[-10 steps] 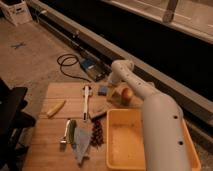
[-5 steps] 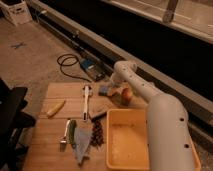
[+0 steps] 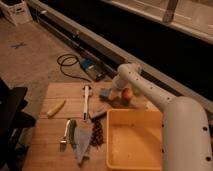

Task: Wipe table surface with sponge

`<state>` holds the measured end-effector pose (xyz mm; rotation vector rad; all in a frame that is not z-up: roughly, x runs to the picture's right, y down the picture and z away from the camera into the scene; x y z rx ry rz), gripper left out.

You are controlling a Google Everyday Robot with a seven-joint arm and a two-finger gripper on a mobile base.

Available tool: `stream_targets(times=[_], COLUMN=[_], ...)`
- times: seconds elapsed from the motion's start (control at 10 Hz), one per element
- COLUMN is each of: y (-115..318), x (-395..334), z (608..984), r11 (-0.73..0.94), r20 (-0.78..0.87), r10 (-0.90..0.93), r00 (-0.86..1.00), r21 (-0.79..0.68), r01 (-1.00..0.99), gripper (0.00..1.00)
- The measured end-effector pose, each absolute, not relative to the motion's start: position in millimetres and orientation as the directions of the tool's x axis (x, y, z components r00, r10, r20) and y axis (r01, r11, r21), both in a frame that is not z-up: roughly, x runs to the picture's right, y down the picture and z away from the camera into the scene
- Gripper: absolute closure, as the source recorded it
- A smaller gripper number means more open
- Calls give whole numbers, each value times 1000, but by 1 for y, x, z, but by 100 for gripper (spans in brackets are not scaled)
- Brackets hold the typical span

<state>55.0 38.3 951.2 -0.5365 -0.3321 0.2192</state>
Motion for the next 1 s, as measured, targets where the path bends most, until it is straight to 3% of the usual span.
stream_targets(times=[0.5, 1.0], y=[24, 12], x=[64, 24], z=[953, 965], r11=[849, 868], r20=[229, 294], r10=[274, 238], r00=[934, 926], r21=[-514, -491], r01=[-123, -68], gripper=[95, 95])
